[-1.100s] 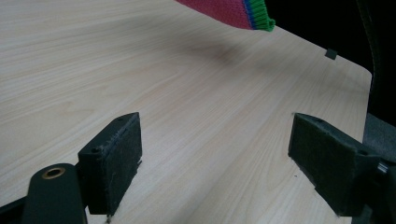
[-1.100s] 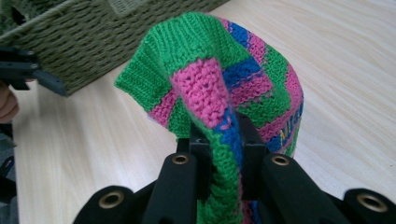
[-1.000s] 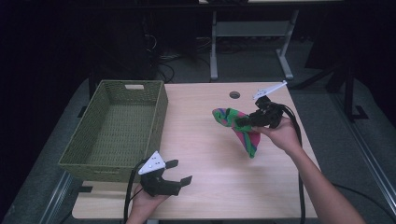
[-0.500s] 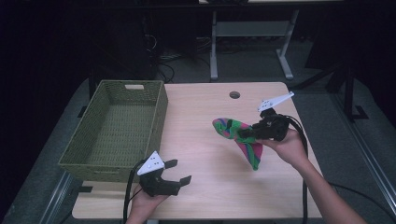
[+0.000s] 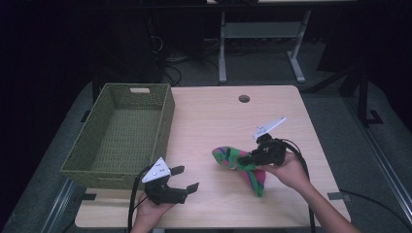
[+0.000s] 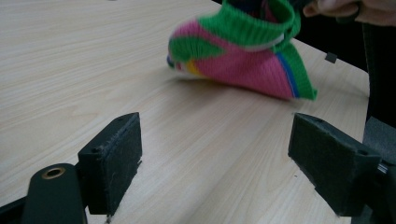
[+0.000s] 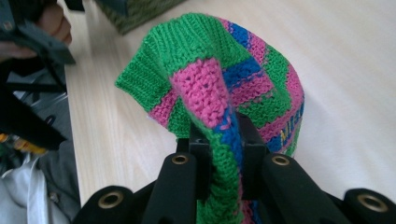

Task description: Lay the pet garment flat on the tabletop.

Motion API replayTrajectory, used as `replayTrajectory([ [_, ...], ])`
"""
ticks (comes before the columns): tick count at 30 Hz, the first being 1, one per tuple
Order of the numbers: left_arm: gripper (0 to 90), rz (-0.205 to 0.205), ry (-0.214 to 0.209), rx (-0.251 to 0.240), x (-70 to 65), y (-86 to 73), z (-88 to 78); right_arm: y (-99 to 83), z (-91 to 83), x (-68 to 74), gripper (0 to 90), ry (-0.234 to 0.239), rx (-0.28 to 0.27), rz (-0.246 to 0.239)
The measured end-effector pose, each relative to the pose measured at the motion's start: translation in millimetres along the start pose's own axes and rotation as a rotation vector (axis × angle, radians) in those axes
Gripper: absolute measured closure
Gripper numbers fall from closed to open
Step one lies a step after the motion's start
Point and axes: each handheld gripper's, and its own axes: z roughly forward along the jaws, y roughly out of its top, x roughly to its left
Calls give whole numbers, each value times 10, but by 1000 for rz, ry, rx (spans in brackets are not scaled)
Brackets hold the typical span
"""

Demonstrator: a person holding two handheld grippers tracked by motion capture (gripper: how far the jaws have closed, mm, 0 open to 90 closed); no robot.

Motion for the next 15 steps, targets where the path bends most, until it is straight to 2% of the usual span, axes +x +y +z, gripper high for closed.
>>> replayTrajectory([
  [4,171,2,0,1,-2,0,-1,-57,141,41,799,20,24,9],
  [5,171,2,0,1,-1,-1,-1,-88,227,70,794,29,24,5],
  [15,171,0,-2,4,2,-5,-13,-181,450,197,729,63,44,-6],
])
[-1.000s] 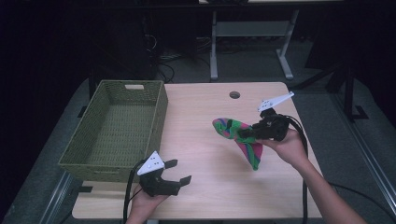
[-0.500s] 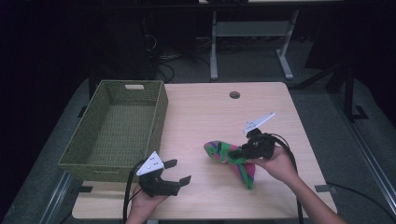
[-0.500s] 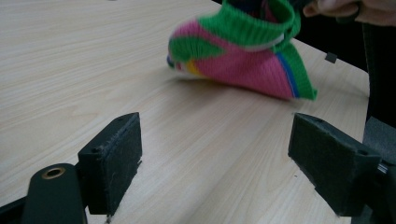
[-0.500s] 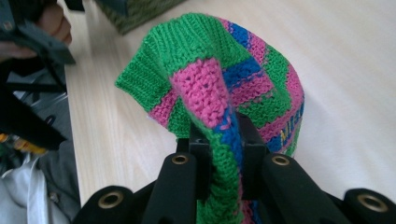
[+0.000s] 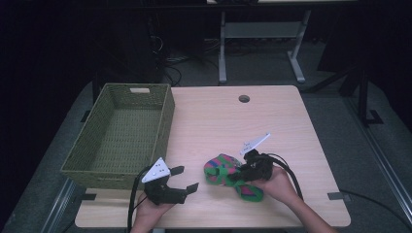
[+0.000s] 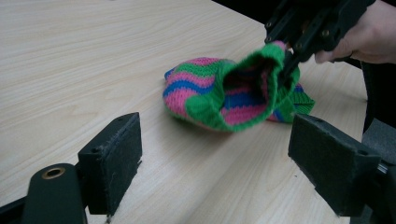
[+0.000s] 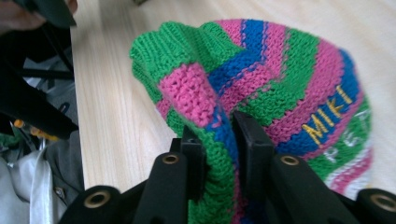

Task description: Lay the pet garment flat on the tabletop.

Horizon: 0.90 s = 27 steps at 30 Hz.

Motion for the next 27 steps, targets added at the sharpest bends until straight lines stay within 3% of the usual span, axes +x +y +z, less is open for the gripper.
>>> replayTrajectory([
  [5,171,2,-1,2,-4,1,3,-64,144,65,604,8,58,-25],
  [13,171,0,-1,2,1,0,4,-84,144,121,419,36,74,-39],
  [20,171,0,-3,1,-7,-1,14,-65,82,194,371,25,85,-67],
  [23,171,2,-1,2,-7,1,10,-23,25,237,369,11,74,-103],
  [27,171,2,-2,3,-2,-1,10,19,5,276,368,26,62,-111],
])
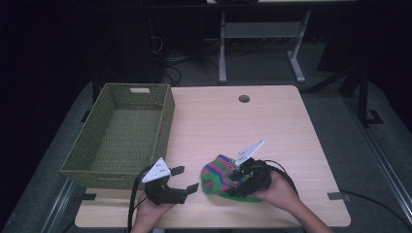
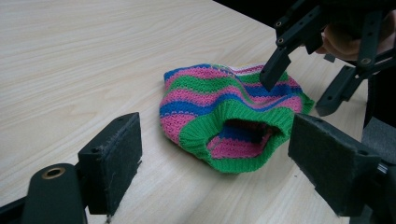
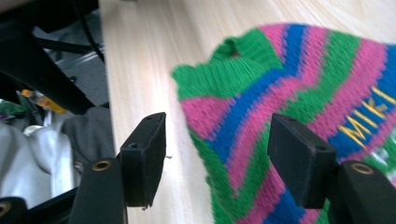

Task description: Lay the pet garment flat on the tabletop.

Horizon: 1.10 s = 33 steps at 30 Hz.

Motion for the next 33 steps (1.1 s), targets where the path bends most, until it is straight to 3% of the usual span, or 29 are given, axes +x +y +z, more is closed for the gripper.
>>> replayTrajectory([
  [12,171,0,-1,3,-1,-1,-4,175,127,82,459,-15,25,-81],
  [22,171,-2,0,1,-4,-2,4,196,219,12,660,-53,70,-91],
  [28,171,-3,2,2,4,-2,-6,201,196,12,785,-65,66,-95],
  [33,171,-4,2,1,-4,-2,4,208,139,9,820,-61,51,-99],
])
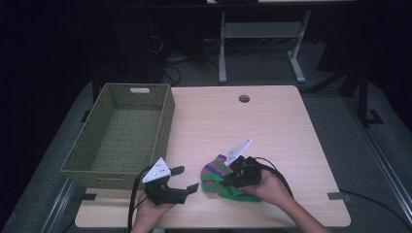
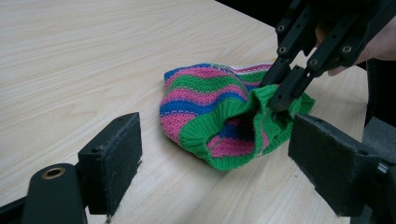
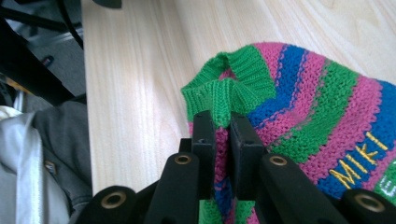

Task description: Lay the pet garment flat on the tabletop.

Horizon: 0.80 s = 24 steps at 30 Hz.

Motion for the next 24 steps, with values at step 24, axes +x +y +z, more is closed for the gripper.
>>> replayTrajectory([
  [24,176,7,-28,-2,-14,56,38,11,-468,-83,833,-12,-108,33],
])
